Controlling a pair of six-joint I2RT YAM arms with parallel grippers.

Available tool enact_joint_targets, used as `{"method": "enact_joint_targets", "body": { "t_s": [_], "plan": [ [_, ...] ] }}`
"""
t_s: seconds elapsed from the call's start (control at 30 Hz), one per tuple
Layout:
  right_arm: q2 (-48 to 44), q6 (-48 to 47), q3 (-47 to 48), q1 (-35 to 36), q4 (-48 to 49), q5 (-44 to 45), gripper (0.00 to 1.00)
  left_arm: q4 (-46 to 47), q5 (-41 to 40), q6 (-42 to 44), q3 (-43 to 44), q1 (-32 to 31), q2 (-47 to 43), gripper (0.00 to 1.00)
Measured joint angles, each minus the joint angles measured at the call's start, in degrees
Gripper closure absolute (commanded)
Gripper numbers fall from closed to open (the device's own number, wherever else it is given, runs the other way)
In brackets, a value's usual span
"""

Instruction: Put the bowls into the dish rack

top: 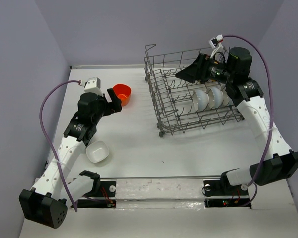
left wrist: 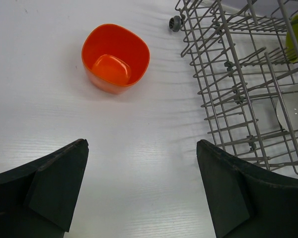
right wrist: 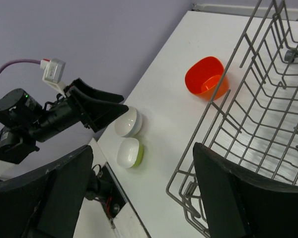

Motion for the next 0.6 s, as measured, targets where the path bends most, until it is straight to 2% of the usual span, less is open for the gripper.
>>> {"method": "enact_joint_targets", "body": {
  "t_s": [0.23,0.33,0.6],
  "plan": [
    [-2.0,3.3,-6.3,0.9,4.4,-3.6,0.17,0.0,-1.6,0.0,-0.1,0.4,-0.3,0.01],
    [-2.0,3.6,-7.1,3.6,4.3,-3.3,0.17,0.0,-2.5,0.0,-0.7,0.5,-1.2,0.01],
    [-1.9,0.7,-5.4,12.1,0.6,4.8,0.18,0.0,-4.4,-0.1,-0.7,1.0,-2.0,0.01]
  ]
}}
